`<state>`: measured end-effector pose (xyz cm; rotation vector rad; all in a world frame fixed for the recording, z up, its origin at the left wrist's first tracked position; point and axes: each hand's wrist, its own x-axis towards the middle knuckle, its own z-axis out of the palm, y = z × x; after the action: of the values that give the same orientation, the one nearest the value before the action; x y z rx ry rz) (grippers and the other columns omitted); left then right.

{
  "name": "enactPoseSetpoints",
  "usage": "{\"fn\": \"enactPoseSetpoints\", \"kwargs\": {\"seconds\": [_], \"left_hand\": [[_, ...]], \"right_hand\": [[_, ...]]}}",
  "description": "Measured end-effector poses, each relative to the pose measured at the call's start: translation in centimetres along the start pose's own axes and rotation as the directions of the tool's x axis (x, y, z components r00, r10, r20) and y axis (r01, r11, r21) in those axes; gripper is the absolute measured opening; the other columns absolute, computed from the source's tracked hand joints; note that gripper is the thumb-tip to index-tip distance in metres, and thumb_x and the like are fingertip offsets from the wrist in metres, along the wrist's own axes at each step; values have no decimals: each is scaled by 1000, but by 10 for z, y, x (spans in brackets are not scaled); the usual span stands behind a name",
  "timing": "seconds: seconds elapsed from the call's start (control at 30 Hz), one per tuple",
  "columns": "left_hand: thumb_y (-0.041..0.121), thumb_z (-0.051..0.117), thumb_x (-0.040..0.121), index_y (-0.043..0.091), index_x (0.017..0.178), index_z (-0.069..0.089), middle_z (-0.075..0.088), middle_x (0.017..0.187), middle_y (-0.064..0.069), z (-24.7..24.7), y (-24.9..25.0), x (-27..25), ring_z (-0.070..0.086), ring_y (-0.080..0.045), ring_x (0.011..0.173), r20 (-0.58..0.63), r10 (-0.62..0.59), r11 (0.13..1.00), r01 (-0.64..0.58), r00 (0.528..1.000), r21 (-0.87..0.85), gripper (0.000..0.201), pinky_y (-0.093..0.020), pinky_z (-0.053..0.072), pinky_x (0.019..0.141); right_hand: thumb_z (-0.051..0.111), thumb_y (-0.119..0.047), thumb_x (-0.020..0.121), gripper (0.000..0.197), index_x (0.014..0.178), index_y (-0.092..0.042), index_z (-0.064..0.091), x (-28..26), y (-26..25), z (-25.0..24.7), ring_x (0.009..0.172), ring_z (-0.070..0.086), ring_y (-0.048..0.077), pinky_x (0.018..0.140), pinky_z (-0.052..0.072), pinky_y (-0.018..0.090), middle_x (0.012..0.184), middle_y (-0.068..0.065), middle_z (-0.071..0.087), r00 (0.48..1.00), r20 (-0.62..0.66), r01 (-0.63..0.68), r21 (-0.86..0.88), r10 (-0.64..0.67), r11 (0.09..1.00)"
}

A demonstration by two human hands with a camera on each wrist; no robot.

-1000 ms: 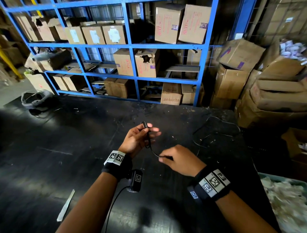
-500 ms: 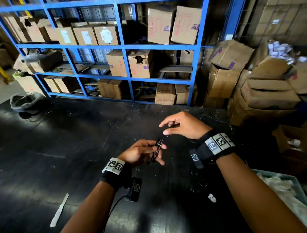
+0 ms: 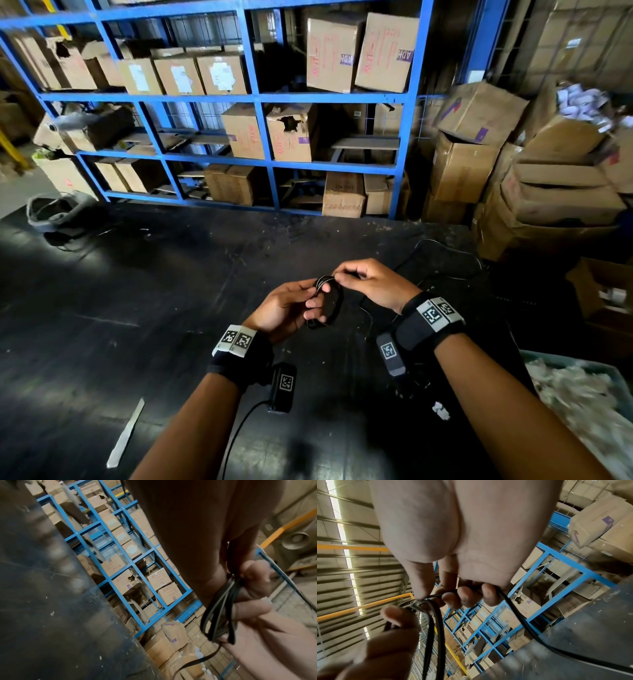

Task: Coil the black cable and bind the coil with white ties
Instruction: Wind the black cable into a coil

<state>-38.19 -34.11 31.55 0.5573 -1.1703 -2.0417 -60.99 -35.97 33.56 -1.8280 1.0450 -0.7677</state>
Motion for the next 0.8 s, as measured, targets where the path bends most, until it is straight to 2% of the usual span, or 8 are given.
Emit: {"fn": "enactPoseSetpoints", "kwargs": {"seconds": [0.07,0.2,0.3,0.43,0.53,0.67,0.73,0.8], "left_hand": [[10,43,98,0,111,59,38,73,-1,-2,-4,1,38,-10,57,-36,10,1000,-10,999,16,23,-32,49,71],[13,38,101,3,109,53,42,73,3,-1,-5,2,36,-7,58,-63,58,998,-56,996,26,20,-28,45,68],[16,39,101,3,105,55,44,71,4,2,-5,3,36,-6,57,-112,92,994,-86,989,61,22,-27,47,66],[28,31,110,5,91,56,36,65,2,8,-4,1,34,-7,53,-190,56,991,-30,980,133,39,-30,53,73],[24,31,110,7,81,51,41,61,1,12,-2,1,41,-11,50,-176,35,986,-5,984,168,39,-34,57,81],[18,42,102,-3,100,62,57,73,-6,5,-1,-2,60,-19,65,-88,42,996,-35,995,86,29,-38,56,85],[12,40,103,-11,118,59,55,73,-5,3,0,-2,59,-19,67,-76,44,996,-38,996,83,33,-37,55,84],[11,37,105,-14,122,56,53,72,-4,3,0,-2,59,-20,67,-80,30,997,-25,996,69,36,-37,55,85]], "right_hand": [[60,-26,103,17,102,-16,74,-1,0,-2,93,60,6,92,43,30,94,-5,70,1000,0,-22,5,22,1000],[61,-21,102,20,114,-12,74,-3,3,2,73,56,-3,77,43,18,74,-20,68,998,-41,-39,87,42,995],[62,-20,102,18,111,-12,76,-5,5,9,74,51,13,71,41,25,77,-5,71,998,-55,-14,174,23,985],[65,-19,99,16,102,-8,76,-4,6,11,81,60,13,87,46,33,78,5,67,998,-59,-2,221,15,975],[68,-16,97,14,105,-9,78,-1,6,9,85,63,16,92,48,37,80,6,70,997,-77,-3,236,22,972],[69,-8,95,17,108,-9,79,1,2,9,104,71,18,101,51,35,107,12,79,991,-136,39,311,4,950],[70,-8,94,17,108,-9,80,1,1,8,107,72,17,101,52,29,107,10,80,992,-129,40,308,0,951],[70,-7,93,18,108,-8,80,2,2,4,107,73,19,103,52,31,107,10,80,994,-110,30,297,3,954]]}}
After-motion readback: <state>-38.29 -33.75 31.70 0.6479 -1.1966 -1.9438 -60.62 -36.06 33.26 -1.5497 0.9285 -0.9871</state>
